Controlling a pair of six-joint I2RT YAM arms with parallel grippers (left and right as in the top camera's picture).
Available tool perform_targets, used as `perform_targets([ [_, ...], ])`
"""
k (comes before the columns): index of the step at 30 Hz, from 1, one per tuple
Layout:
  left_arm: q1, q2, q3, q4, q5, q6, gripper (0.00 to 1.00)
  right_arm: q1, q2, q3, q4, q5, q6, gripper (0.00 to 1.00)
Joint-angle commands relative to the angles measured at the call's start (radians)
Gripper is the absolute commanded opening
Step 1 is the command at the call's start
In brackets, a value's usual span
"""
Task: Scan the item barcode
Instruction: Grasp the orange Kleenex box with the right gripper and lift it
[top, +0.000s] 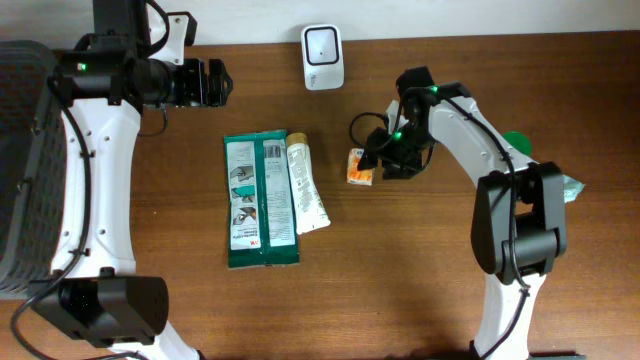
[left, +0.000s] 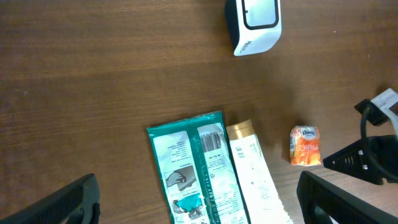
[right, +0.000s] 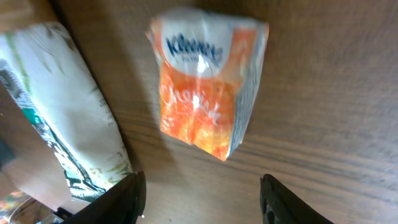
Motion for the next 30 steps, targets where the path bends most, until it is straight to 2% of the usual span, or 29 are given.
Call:
perform_targets([
  [1, 0.001, -0.006, 0.003, -0.001, 0.008, -0.010, 0.99, 0.013, -0.010, -0.035, 0.012, 0.055, 0.091, 0.56],
  [6, 0.001, -0.006, 0.003, -0.001, 0.008, -0.010, 0.99, 0.041, -0.010, -0.074, 0.097, 0.081, 0.127, 0.54],
  [7, 0.001, -0.006, 0.003, -0.001, 0.008, -0.010, 0.99, 0.044, -0.010, -0.074, 0.098, 0.132, 0.150, 0.49],
  [11, 0.001, -0.006, 0.003, -0.001, 0.008, -0.010, 0.99, 0.049, -0.010, -0.077, 0.126, 0.187, 0.149, 0.39],
  [18, 0.001, -0.006, 0.003, -0.001, 0.008, -0.010, 0.99, 0.082, -0.010, -0.154, 0.226, 0.187, 0.175, 0.32],
  [20, 0.001, -0.006, 0.003, -0.001, 0.008, -0.010, 0.99, 0.082, -0.010, -0.155, 0.242, 0.187, 0.175, 0.24],
  [21, 0.001, -0.006, 0.003, -0.001, 0.008, -0.010, 0.99, 0.082, -0.010, -0.155, 0.258, 0.189, 0.175, 0.10],
  [22, 0.001, -0.006, 0.003, -0.001, 0.008, -0.010, 0.99, 0.082, -0.010, -0.155, 0.260, 0.197, 0.175, 0.04],
  [25, 0.001, -0.006, 0.003, -0.001, 0.008, -0.010, 0.99, 0.076, -0.010, -0.154, 0.243, 0.206, 0.174, 0.04],
  [30, 0.001, -0.006, 0.003, -0.001, 0.008, -0.010, 0.99, -0.037, -0.108, -0.120, 0.225, -0.240, -0.098, 0.04],
])
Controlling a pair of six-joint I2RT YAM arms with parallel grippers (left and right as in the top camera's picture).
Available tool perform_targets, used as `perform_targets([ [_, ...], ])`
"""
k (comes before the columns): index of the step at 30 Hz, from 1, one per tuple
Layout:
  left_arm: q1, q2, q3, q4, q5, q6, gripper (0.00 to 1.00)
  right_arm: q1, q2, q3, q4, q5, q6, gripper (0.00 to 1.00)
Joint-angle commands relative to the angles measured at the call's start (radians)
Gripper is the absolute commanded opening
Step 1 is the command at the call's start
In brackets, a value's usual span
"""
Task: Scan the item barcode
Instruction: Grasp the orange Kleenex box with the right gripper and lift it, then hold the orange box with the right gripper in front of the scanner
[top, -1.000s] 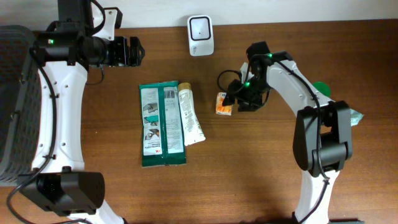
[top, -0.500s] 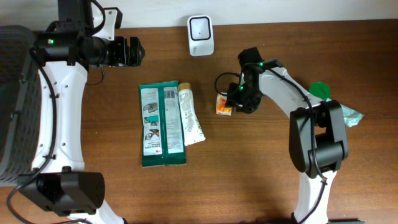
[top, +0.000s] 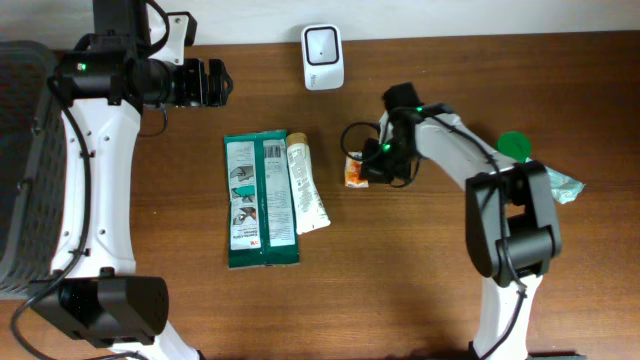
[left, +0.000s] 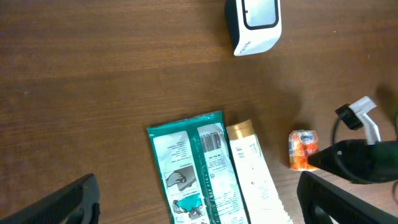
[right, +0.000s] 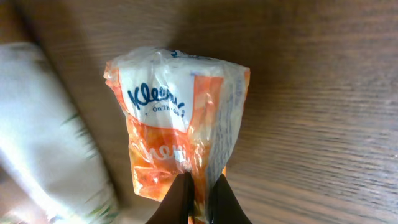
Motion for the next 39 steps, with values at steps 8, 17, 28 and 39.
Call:
perform_targets([
  [8, 0.001, -0.006, 0.003, -0.001, 0.008, -0.010, 0.99, -0.207, -0.308, 0.019, 0.027, -0.802, -0.205, 0.04],
  [17, 0.001, -0.006, 0.003, -0.001, 0.008, -0.010, 0.99, -0.234, -0.317, 0.092, 0.080, -1.070, -0.060, 0.04],
  [28, 0.001, -0.006, 0.003, -0.001, 0.008, -0.010, 0.99, -0.255, -0.458, 0.192, 0.081, -1.070, -0.058, 0.04],
  [39, 0.001, -0.006, 0.003, -0.001, 0.008, -0.010, 0.99, -0.071, -0.372, 0.475, -0.195, -0.224, -0.119, 0.04],
])
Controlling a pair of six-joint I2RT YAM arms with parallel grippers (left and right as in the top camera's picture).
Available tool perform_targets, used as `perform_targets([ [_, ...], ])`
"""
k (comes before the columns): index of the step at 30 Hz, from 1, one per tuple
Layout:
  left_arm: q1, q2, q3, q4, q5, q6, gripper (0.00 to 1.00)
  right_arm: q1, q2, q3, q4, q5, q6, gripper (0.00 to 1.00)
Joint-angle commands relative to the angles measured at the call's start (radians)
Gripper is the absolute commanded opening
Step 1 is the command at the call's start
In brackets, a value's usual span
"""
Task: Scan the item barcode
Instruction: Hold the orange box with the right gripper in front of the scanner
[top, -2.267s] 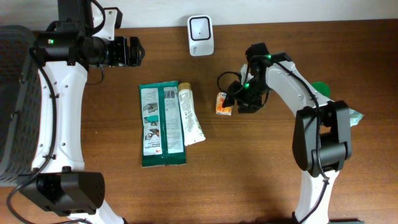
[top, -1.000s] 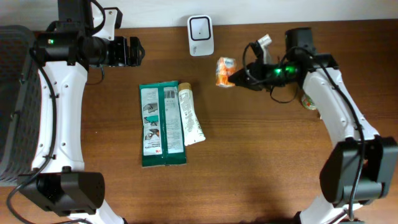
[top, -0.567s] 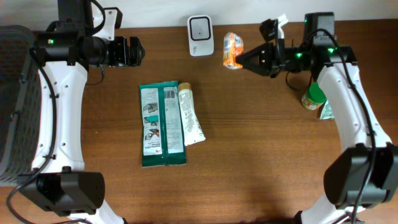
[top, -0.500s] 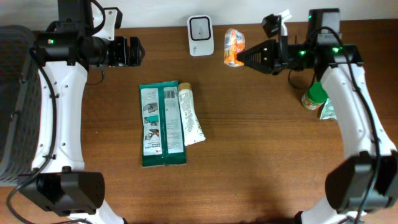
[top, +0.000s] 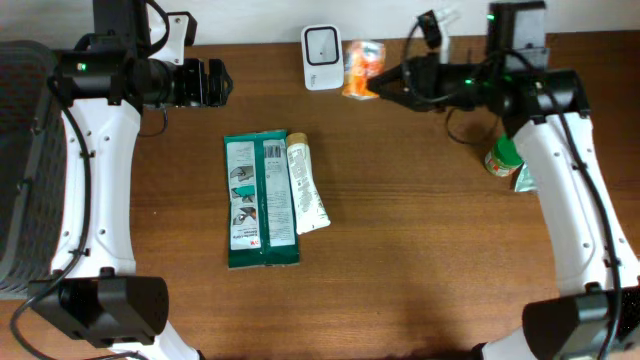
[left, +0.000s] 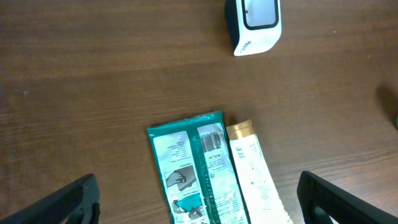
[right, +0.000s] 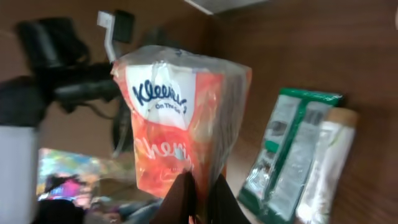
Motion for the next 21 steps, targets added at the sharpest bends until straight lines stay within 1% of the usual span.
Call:
perform_targets([
  [1, 0.001, -0.006, 0.003, -0.001, 0.008, -0.010, 0.99, 0.075, 0.107, 0.323, -0.239, 0.388, -0.117, 0.04],
  [2, 0.001, -0.006, 0.003, -0.001, 0.008, -0.010, 0.99, 0.112, 0.190, 0.497, -0.351, 0.498, -0.149, 0.04],
  [3, 0.001, -0.006, 0.003, -0.001, 0.008, -0.010, 0.99, 0.136, 0.256, 0.615, -0.416, 0.570, -0.161, 0.04],
  [5, 0.001, -0.006, 0.003, -0.001, 0.008, -0.010, 0.99, 0.169, 0.398, 0.813, -0.480, 0.698, -0.193, 0.04],
  [6, 0.001, -0.006, 0.003, -0.001, 0.008, -0.010, 0.99, 0.181, 0.447, 0.847, -0.466, 0.772, -0.208, 0.04],
  [7, 0.001, -0.006, 0.003, -0.001, 0.008, -0.010, 0.99, 0.191, 0.474, 0.848, -0.437, 0.840, -0.231, 0.04],
  [9, 0.001, -0.006, 0.003, -0.001, 0.008, -0.010, 0.99, 0.235, 0.568, 0.847, -0.314, 1.123, -0.331, 0.04],
  [10, 0.001, -0.006, 0.003, -0.001, 0.008, -0.010, 0.99, 0.249, 0.597, 0.846, -0.265, 1.204, -0.380, 0.04],
  [11, 0.001, -0.006, 0.003, -0.001, 0.008, -0.010, 0.99, 0.272, 0.650, 0.846, -0.176, 1.332, -0.462, 0.04],
  [12, 0.001, -0.006, 0.003, -0.001, 0.008, -0.010, 0.99, 0.285, 0.689, 0.846, -0.097, 1.415, -0.515, 0.04],
  [15, 0.001, -0.006, 0.003, -0.001, 0.008, -0.010, 0.99, 0.306, 0.805, 0.846, 0.136, 1.533, -0.729, 0.04],
  [17, 0.001, -0.006, 0.003, -0.001, 0.008, -0.010, 0.99, 0.311, 0.869, 0.845, 0.242, 1.588, -0.837, 0.04],
  [18, 0.001, -0.006, 0.003, -0.001, 0.008, -0.010, 0.99, 0.311, 0.898, 0.843, 0.277, 1.604, -0.878, 0.04],
  [21, 0.001, -0.006, 0.003, -0.001, 0.008, -0.010, 0.99, 0.314, 0.950, 0.839, 0.301, 1.600, -0.886, 0.04],
])
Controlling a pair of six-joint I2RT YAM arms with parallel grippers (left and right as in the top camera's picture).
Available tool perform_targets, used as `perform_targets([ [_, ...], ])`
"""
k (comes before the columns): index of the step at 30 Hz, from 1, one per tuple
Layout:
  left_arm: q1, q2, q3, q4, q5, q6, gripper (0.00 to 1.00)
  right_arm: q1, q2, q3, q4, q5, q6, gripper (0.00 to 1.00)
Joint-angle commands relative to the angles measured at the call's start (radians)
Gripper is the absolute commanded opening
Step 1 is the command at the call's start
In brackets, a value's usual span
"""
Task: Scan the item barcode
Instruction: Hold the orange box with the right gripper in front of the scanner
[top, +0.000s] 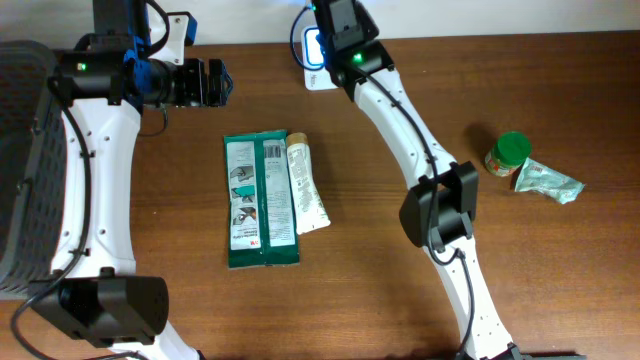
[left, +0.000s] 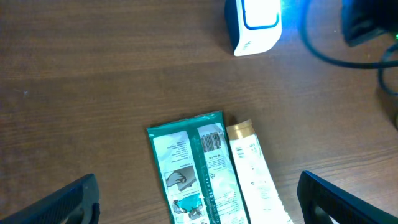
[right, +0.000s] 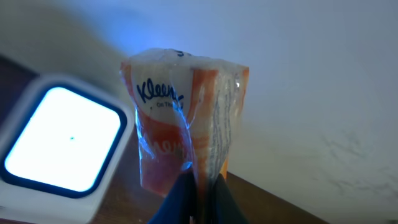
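An orange and white Kleenex tissue pack (right: 180, 124) stands upright in my right gripper (right: 200, 193), whose fingers are shut on its lower edge. It hangs right beside the white scanner (right: 59, 140), whose window is lit bright with a blue glow on the wall behind. In the left wrist view the scanner (left: 255, 28) also glows blue. In the overhead view the right arm (top: 345, 40) reaches over the scanner and hides the pack. My left gripper (top: 224, 82) hovers open at the back left, holding nothing.
A green flat packet (top: 259, 200) and a white tube (top: 306, 185) lie side by side mid-table. A green-lidded jar (top: 507, 153) and a crumpled pale packet (top: 548, 181) sit at the right. A dark basket (top: 20, 160) fills the left edge.
My right gripper has moved left with the tissue pack, from just right of the scanner to directly by it. The scanner now shines blue. The left arm has not moved.
My right gripper stood open over the tissue pack lying right of the tube. Then it was shut on the pack on the table. Later it held the pack in the air beside the scanner, and now the pack is at the lit scanner.
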Motion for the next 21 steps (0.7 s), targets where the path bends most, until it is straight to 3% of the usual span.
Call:
perform_targets([
  [1, 0.001, -0.006, 0.003, -0.001, 0.008, -0.010, 0.99, 0.005, 0.048, 0.008, 0.015, 0.061, -0.072, 0.04],
  [21, 0.001, -0.006, 0.003, -0.001, 0.008, -0.010, 0.99, 0.044, 0.038, -0.048, -0.009, -0.007, -0.072, 0.04],
])
